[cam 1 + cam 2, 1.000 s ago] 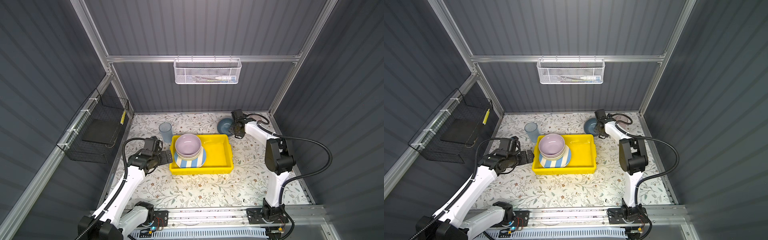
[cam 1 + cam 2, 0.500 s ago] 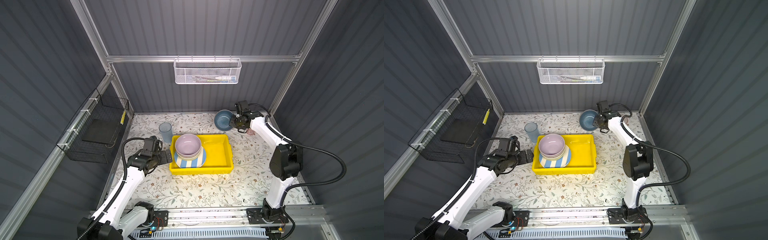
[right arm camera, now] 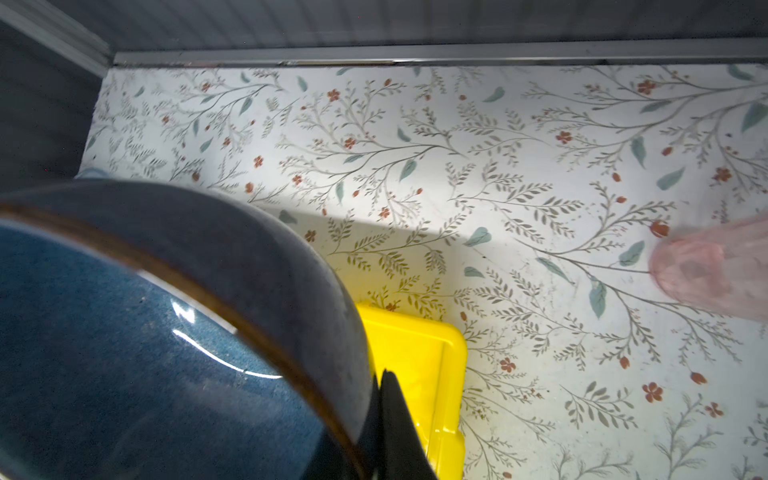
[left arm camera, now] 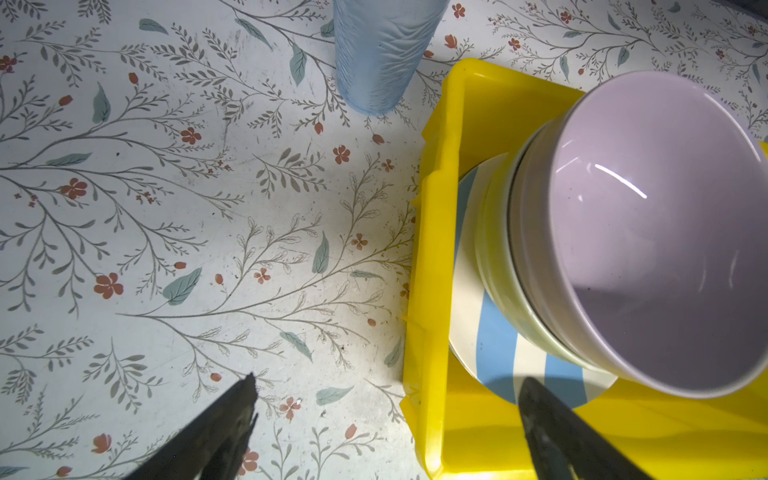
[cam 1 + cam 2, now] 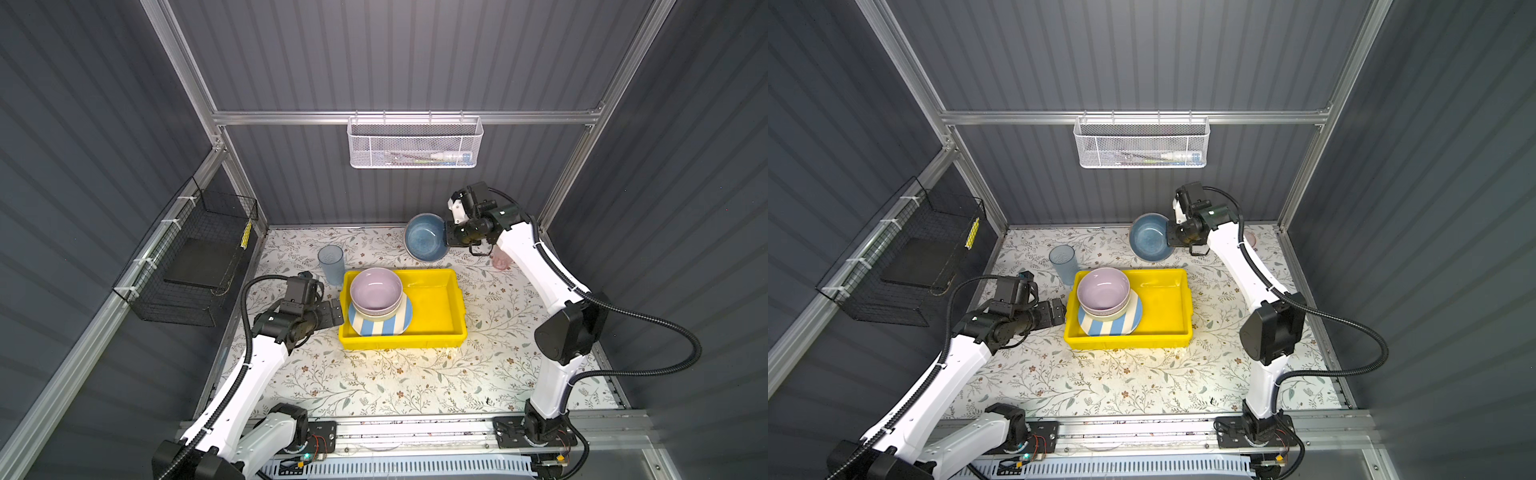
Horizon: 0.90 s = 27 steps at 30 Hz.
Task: Place the mixed dishes into the plastic bin
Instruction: 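Lift the dark blue bowl with the right gripper and carry it over the bin, then lower the dark blue bowl into the lilac bowl and open the right gripper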
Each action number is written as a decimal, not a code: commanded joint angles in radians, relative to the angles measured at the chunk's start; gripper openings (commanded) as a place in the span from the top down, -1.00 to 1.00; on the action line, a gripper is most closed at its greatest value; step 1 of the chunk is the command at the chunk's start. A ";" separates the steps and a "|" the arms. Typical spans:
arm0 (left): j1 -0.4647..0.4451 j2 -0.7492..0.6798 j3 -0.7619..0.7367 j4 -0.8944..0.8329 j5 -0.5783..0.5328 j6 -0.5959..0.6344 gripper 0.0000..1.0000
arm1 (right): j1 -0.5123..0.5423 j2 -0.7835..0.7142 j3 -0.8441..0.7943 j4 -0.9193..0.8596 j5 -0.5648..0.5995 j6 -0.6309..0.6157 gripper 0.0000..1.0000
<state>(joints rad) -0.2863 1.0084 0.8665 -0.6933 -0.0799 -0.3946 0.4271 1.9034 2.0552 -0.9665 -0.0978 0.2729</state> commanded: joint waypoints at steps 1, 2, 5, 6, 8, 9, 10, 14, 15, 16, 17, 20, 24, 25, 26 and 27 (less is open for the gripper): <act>0.007 -0.031 0.011 -0.005 -0.021 0.023 -0.99 | 0.051 0.018 0.144 -0.064 -0.079 -0.066 1.00; 0.007 -0.037 0.011 -0.006 -0.025 0.022 -0.99 | 0.062 0.031 0.171 -0.086 -0.085 -0.074 1.00; 0.007 -0.060 0.002 -0.005 -0.038 0.019 -0.99 | 0.111 0.092 0.273 -0.158 -0.088 -0.107 1.00; 0.007 -0.066 0.000 -0.005 -0.040 0.019 -0.99 | 0.128 0.113 0.304 -0.181 -0.088 -0.114 1.00; 0.007 -0.076 -0.003 -0.007 -0.038 0.019 -0.99 | 0.156 0.150 0.355 -0.213 -0.083 -0.119 1.00; 0.007 -0.080 -0.006 -0.009 -0.037 0.019 -0.99 | 0.166 0.168 0.373 -0.226 -0.083 -0.114 1.00; 0.007 -0.084 -0.007 -0.011 -0.035 0.019 -0.99 | 0.173 0.185 0.388 -0.234 -0.087 -0.108 1.00; 0.007 -0.102 -0.013 -0.015 -0.042 0.018 -0.99 | 0.202 0.217 0.399 -0.233 -0.099 -0.097 1.00; 0.007 -0.108 -0.014 -0.015 -0.045 0.018 -0.99 | 0.208 0.224 0.399 -0.232 -0.100 -0.096 1.00; 0.007 -0.112 -0.014 -0.015 -0.049 0.020 -0.99 | 0.215 0.231 0.400 -0.229 -0.102 -0.093 1.00; 0.007 -0.115 -0.014 -0.014 -0.050 0.020 -1.00 | 0.221 0.237 0.398 -0.227 -0.107 -0.090 1.00; 0.007 -0.121 -0.015 -0.008 -0.053 0.021 -0.99 | 0.241 0.257 0.391 -0.218 -0.110 -0.078 1.00; 0.008 -0.120 -0.014 -0.007 -0.053 0.021 -0.99 | 0.264 0.281 0.367 -0.200 -0.103 -0.061 1.00; 0.007 -0.120 -0.014 -0.007 -0.054 0.023 -0.99 | 0.269 0.286 0.363 -0.196 -0.100 -0.060 1.00; 0.007 -0.121 -0.014 -0.006 -0.053 0.024 -0.99 | 0.272 0.290 0.360 -0.198 -0.097 -0.058 1.00; 0.007 -0.122 -0.014 -0.006 -0.055 0.025 -0.99 | 0.276 0.296 0.359 -0.197 -0.093 -0.055 1.00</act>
<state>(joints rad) -0.2863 0.8986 0.8665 -0.6937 -0.1226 -0.3923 0.6895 2.2005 2.4081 -1.2236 -0.1574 0.1898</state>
